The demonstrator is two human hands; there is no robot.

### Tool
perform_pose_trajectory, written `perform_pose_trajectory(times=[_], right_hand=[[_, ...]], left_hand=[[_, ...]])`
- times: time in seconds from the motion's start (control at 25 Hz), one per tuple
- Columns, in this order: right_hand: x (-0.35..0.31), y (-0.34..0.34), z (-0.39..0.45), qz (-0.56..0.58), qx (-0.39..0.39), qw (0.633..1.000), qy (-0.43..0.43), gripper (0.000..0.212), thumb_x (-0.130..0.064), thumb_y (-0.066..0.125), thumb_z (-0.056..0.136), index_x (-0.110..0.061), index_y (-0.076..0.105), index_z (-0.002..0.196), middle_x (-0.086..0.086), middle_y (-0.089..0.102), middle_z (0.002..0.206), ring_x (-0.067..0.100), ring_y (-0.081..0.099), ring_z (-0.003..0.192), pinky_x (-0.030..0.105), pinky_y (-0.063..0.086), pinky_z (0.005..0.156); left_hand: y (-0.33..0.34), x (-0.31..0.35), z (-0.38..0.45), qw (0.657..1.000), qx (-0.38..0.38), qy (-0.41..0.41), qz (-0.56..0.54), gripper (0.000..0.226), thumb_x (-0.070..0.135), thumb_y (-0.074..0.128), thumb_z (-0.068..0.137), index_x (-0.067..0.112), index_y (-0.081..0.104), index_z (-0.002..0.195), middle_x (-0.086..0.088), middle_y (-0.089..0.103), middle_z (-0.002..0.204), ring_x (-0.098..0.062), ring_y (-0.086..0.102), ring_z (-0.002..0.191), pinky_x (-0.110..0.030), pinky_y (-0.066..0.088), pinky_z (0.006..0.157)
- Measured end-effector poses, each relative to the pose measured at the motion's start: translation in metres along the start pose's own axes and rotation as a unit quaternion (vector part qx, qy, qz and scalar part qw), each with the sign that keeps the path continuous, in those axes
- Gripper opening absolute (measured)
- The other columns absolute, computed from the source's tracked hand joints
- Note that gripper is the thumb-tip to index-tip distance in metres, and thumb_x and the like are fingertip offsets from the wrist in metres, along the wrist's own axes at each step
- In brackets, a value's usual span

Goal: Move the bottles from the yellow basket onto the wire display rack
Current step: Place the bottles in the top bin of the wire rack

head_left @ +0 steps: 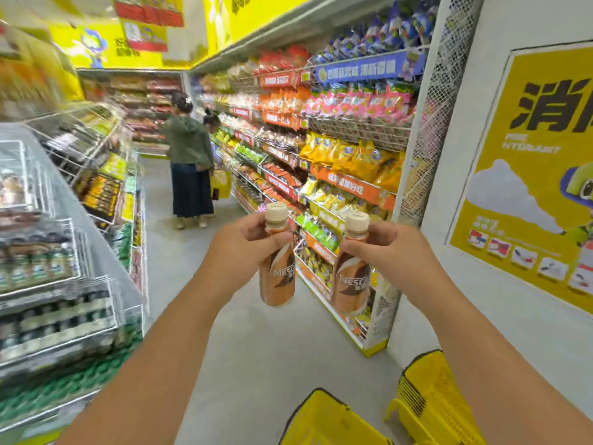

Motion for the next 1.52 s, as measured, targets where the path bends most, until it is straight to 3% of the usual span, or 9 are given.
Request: perform_pose_trajectory(times=[0.08,0.32,0.52,0.64,0.8,1.0,1.24,1.4,1.52], right_hand=[[-0.014,0.03,0.006,0.015,-0.045,0.999,-0.018,0.014,-0.013,0.085,0.081,-0.022,0.081,0.091,-0.005,0.08,0.083,-0.001,0.072,0.072,0.011,0.053,0.065],[-0.064,0.164,0.016,0.034,-0.173,0.983,-0.051,0.022,-0.029,0.086,0.08,-0.03,0.081,0.101,-0.013,0.08,0.092,0.01,0.076,0.091,0.034,0.057,0.084],[-0.117,0.291,0.002,0.072,-0.258,0.961,-0.068,0.017,-0.027,0.083,0.084,-0.042,0.075,0.086,-0.027,0.075,0.077,-0.013,0.068,0.07,0.018,0.047,0.066],[-0.153,0.376,-0.009,0.082,-0.285,0.951,-0.088,0.016,-0.023,0.084,0.083,-0.037,0.077,0.08,-0.018,0.078,0.077,-0.007,0.07,0.07,0.014,0.051,0.062],[-0.206,0.477,-0.019,0.11,-0.298,0.943,-0.101,0.007,-0.022,0.084,0.083,-0.025,0.083,0.089,-0.009,0.079,0.078,-0.008,0.067,0.064,0.006,0.044,0.051],[-0.25,0.568,-0.015,0.131,-0.318,0.935,-0.086,0.014,-0.028,0.084,0.083,-0.025,0.082,0.097,-0.009,0.08,0.085,0.0,0.073,0.079,0.007,0.047,0.057],[-0.259,0.66,0.022,0.105,-0.329,0.934,-0.091,0.006,-0.028,0.085,0.083,-0.025,0.08,0.084,-0.013,0.076,0.07,-0.01,0.066,0.063,0.005,0.043,0.05],[-0.254,0.73,0.074,0.086,-0.342,0.93,-0.107,0.013,-0.035,0.084,0.082,-0.023,0.082,0.085,-0.009,0.078,0.078,-0.002,0.071,0.074,0.011,0.048,0.056],[-0.252,0.785,0.125,0.093,-0.346,0.927,-0.114,0.012,-0.033,0.085,0.082,-0.022,0.081,0.08,-0.011,0.078,0.075,-0.007,0.069,0.07,0.008,0.047,0.054]], left_hand=[[-0.037,0.003,-0.017,0.998,0.052,-0.004,0.027,0.028,0.019,0.08,0.085,0.032,0.074,0.109,0.018,0.078,0.095,0.006,0.072,0.088,-0.005,0.048,0.067],[-0.166,0.012,-0.083,0.978,0.2,-0.028,0.058,0.033,0.015,0.079,0.086,0.023,0.074,0.118,0.008,0.079,0.1,-0.002,0.073,0.091,-0.005,0.05,0.065],[-0.288,0.012,-0.135,0.959,0.272,-0.027,0.077,0.026,0.015,0.078,0.088,0.027,0.074,0.111,0.014,0.079,0.094,0.005,0.072,0.082,-0.007,0.05,0.063],[-0.369,0.01,-0.159,0.951,0.289,-0.036,0.109,0.025,0.019,0.078,0.088,0.029,0.074,0.11,0.014,0.079,0.096,0.001,0.073,0.087,-0.009,0.053,0.067],[-0.47,0.013,-0.179,0.942,0.307,-0.044,0.128,0.026,0.017,0.078,0.088,0.026,0.075,0.112,0.016,0.079,0.095,0.005,0.072,0.084,-0.005,0.05,0.061],[-0.57,0.019,-0.176,0.938,0.312,-0.041,0.146,0.025,0.021,0.079,0.087,0.033,0.074,0.108,0.021,0.078,0.093,0.005,0.071,0.084,-0.004,0.048,0.059],[-0.665,-0.02,-0.138,0.933,0.318,-0.046,0.163,0.024,0.027,0.079,0.087,0.031,0.076,0.11,0.016,0.078,0.097,0.0,0.073,0.09,-0.012,0.053,0.068],[-0.721,-0.059,-0.094,0.926,0.341,-0.057,0.152,0.021,0.022,0.08,0.087,0.029,0.076,0.107,0.015,0.079,0.093,0.001,0.073,0.084,-0.007,0.05,0.061],[-0.769,-0.085,-0.048,0.917,0.358,-0.069,0.16,0.021,0.021,0.08,0.086,0.034,0.075,0.102,0.019,0.078,0.089,0.005,0.072,0.084,-0.008,0.05,0.063]])
Point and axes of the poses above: each hand's wrist, its own z-axis towards the middle knuckle, its own y-axis out of the palm, x = y × z, the point moved 1 cm from there along z, towards the middle knuckle
